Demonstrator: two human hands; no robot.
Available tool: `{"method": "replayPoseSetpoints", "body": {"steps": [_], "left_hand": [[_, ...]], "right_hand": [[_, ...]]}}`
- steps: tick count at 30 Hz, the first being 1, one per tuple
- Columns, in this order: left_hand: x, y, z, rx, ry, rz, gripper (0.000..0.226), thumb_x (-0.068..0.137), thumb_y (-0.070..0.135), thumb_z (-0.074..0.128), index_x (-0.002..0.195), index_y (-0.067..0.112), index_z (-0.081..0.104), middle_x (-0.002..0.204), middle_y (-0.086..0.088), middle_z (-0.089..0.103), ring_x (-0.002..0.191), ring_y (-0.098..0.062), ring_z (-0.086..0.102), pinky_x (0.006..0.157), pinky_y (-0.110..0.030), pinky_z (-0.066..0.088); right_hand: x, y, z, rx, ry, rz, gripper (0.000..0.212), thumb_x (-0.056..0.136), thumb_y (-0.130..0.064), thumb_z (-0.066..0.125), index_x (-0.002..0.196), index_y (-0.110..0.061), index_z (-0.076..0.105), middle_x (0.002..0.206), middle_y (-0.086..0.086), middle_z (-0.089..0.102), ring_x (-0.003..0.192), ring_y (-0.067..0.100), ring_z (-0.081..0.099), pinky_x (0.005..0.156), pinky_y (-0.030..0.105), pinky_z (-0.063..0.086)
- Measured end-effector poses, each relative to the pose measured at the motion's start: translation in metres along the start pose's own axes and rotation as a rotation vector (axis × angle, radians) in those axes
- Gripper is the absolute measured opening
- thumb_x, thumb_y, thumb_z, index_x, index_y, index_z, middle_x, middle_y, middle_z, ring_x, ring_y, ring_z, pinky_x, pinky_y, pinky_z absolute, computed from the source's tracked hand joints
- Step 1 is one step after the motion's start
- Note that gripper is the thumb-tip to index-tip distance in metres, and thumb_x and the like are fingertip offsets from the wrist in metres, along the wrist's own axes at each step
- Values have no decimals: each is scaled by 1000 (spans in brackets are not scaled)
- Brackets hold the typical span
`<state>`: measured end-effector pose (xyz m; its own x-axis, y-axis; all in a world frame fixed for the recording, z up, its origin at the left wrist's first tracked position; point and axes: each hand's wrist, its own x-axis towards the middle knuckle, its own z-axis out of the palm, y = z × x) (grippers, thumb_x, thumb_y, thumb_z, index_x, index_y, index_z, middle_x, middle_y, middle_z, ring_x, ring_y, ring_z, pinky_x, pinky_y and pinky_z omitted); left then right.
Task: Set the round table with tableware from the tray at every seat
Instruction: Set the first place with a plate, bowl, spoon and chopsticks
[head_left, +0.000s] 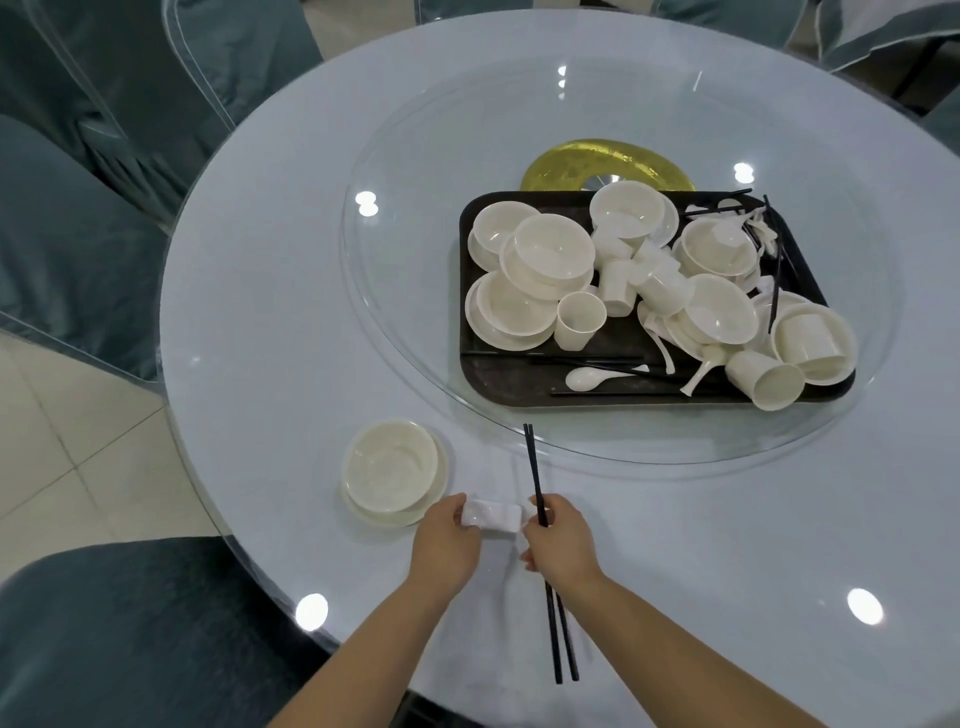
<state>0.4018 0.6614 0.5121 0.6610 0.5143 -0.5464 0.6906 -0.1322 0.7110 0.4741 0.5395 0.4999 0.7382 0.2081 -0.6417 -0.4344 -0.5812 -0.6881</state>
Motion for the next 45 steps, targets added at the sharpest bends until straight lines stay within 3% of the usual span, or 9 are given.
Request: {"method": "replayPoseSetpoints", "body": {"steps": [3, 7, 14, 19, 26, 31, 35, 39, 45], "left_hand": [[-2, 1, -2, -2, -7, 24, 21, 84, -3, 47, 87, 13, 60, 96, -10, 69, 87, -19, 61, 76, -29, 46], [-4, -1, -4, 13, -27, 36, 22, 84, -1, 47, 92, 10, 64, 100, -10, 70, 95, -24, 64, 83, -36, 51], [-6, -3, -8, 9, -46, 40, 25, 84, -1, 49, 97, 9, 68, 99, -3, 71, 93, -15, 64, 80, -28, 48], [-6, -2, -10, 37, -65, 50, 21, 83, -3, 49, 91, 11, 63, 100, -12, 70, 95, -25, 65, 82, -37, 51], [-6, -2, -11, 78, -89, 67, 36, 82, -4, 49, 77, 31, 55, 92, 3, 67, 88, -16, 63, 82, -35, 52], [-5, -3, -9, 95, -91, 82, 26, 78, -6, 46, 93, 1, 67, 94, -11, 71, 90, -26, 66, 78, -37, 52], [-5, -3, -9, 97, -85, 72, 24, 79, -5, 45, 85, 11, 62, 90, -7, 69, 80, -20, 61, 80, -39, 52], [-4, -4, -10, 70, -79, 60, 25, 81, -4, 47, 84, 16, 62, 92, -4, 69, 88, -21, 63, 81, -38, 52], [-3, -19, -21, -46, -19, -112, 37, 90, 8, 55, 127, 12, 58, 118, 1, 60, 110, -17, 57, 98, -35, 47]], "right_hand": [[-6, 4, 2, 2, -9, -13, 22, 92, -2, 50, 109, -14, 57, 88, 8, 61, 65, 23, 65, 65, 34, 61], [-11, 11, 7, -89, -45, -14, 28, 88, 0, 51, 111, -15, 56, 83, 3, 61, 77, 27, 68, 74, 38, 59], [-10, 11, 18, -288, 3, -39, 26, 89, -14, 61, 112, -13, 49, 88, 0, 59, 76, 18, 59, 63, 25, 43], [-9, 7, 23, -320, 31, -36, 29, 88, -15, 63, 112, -13, 45, 90, 3, 60, 81, 19, 59, 68, 27, 46], [-13, 9, 19, -378, 36, -54, 26, 90, -17, 61, 113, -13, 49, 94, 3, 63, 85, 21, 63, 73, 29, 50], [-15, 10, 16, -412, 19, -91, 19, 91, -15, 58, 108, -13, 49, 91, 6, 66, 81, 22, 65, 72, 33, 53], [-15, 11, 15, -419, 21, -95, 18, 90, -14, 58, 106, -13, 49, 88, 6, 66, 78, 21, 64, 70, 31, 52], [-11, 9, 13, -421, 28, -80, 23, 91, -21, 59, 110, -13, 48, 93, 6, 67, 83, 22, 64, 73, 31, 52], [-4, -5, 8, -420, 104, -156, 24, 93, -31, 57, 114, -20, 51, 94, 1, 62, 78, 15, 60, 64, 25, 41]]}}
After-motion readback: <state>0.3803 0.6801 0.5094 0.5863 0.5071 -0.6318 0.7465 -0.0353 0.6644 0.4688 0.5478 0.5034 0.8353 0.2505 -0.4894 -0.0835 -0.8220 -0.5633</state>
